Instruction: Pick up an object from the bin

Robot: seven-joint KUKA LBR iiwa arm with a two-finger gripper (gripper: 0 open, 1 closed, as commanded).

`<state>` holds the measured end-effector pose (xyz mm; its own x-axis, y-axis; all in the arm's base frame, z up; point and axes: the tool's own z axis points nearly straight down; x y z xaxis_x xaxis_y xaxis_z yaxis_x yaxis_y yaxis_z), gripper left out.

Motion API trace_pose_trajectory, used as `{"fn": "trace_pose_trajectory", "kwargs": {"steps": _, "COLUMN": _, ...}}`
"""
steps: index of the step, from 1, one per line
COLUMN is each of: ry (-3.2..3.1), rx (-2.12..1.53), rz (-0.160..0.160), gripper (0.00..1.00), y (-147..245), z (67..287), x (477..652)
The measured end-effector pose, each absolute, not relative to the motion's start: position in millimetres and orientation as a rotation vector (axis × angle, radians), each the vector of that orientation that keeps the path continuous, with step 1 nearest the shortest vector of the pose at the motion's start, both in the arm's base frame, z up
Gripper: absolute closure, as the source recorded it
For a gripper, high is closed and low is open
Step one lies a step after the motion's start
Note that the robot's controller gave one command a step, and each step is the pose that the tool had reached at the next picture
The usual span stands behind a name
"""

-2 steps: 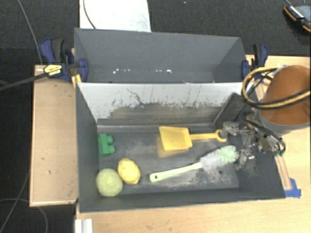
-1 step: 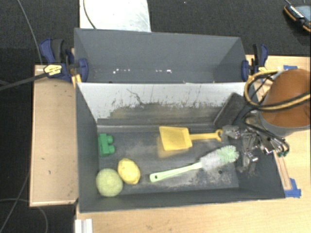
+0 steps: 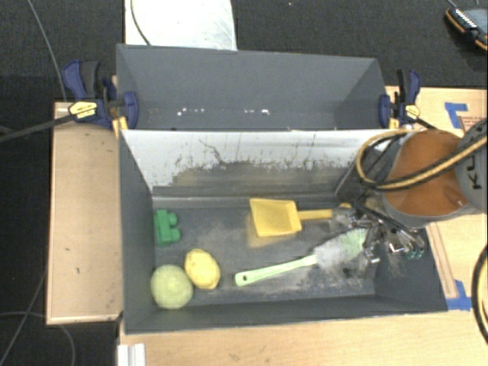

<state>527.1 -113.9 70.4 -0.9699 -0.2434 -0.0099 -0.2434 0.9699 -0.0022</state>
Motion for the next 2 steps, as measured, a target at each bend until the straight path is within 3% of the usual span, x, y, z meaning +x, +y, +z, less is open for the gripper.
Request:
{"fn": "trace_pose_trajectory", "kwargs": {"steps": 1, "ry": 3.088, "rx": -0.494, "rz": -0.007, "gripper": 1.0, "y": -110.9, "z": 70.2, "x": 502.3}}
{"fn": "trace_pose_trajectory", "kwargs": {"steps": 2, "ry": 3.087, "rx": -0.496, "rz": -0.007, "gripper": 1.0, "y": -110.9, "z": 70.3, "x": 502.3}}
